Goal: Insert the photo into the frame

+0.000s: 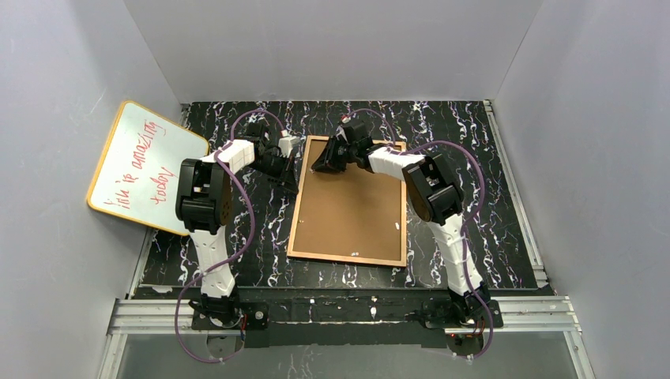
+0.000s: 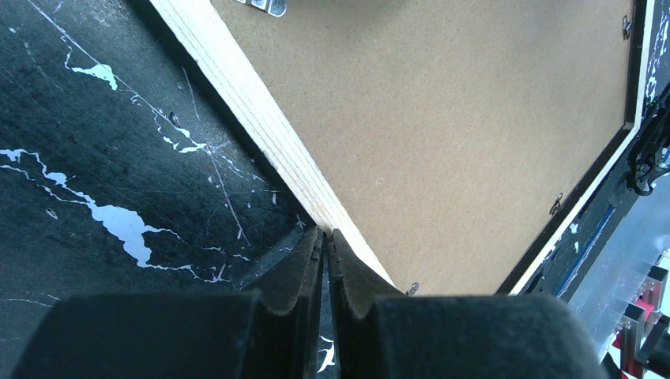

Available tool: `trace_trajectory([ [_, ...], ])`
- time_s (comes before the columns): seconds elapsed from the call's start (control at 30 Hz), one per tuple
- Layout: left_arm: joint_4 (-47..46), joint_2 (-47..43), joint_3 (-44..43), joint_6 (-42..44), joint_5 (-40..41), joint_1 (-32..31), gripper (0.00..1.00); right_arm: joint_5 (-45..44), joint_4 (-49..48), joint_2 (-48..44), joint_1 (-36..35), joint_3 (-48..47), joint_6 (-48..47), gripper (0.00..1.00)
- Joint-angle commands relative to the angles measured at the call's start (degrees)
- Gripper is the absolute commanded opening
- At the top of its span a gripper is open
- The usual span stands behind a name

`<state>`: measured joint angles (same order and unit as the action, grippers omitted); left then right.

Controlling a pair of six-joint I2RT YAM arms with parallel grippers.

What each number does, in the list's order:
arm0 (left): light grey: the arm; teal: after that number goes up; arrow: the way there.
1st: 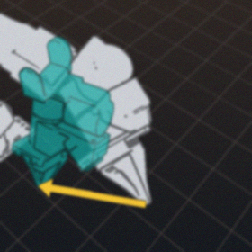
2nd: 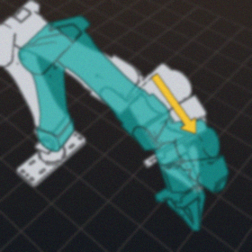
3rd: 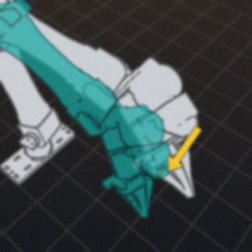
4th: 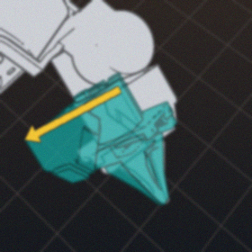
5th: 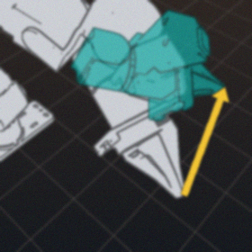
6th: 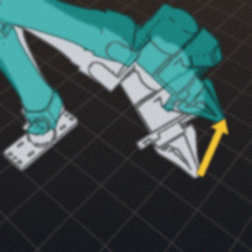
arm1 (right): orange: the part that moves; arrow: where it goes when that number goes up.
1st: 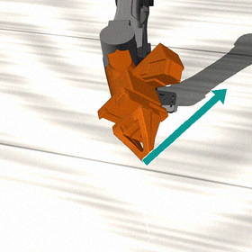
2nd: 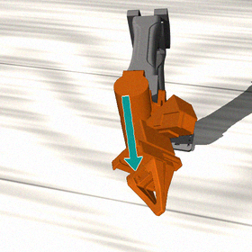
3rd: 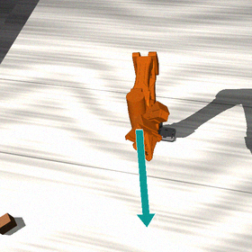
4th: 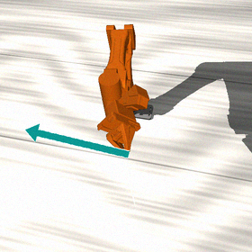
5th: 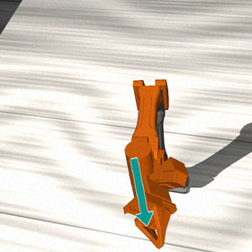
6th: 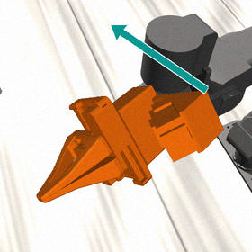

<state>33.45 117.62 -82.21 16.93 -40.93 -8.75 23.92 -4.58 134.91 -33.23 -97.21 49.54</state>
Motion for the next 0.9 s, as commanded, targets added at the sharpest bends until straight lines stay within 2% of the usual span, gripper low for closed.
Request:
trace_trajectory([
  [0.0,2.55,-0.92,1.85,1.44,3.13,-0.48,0.05,-1.59,0.98,2.24,-1.17,-2.06,-0.54,0.29],
  [0.87,2.35,-0.68,2.17,1.78,3.22,-0.48,0.04,-2.91,-1.31,3.43,-2.71,-1.64,3.99,0.26],
])
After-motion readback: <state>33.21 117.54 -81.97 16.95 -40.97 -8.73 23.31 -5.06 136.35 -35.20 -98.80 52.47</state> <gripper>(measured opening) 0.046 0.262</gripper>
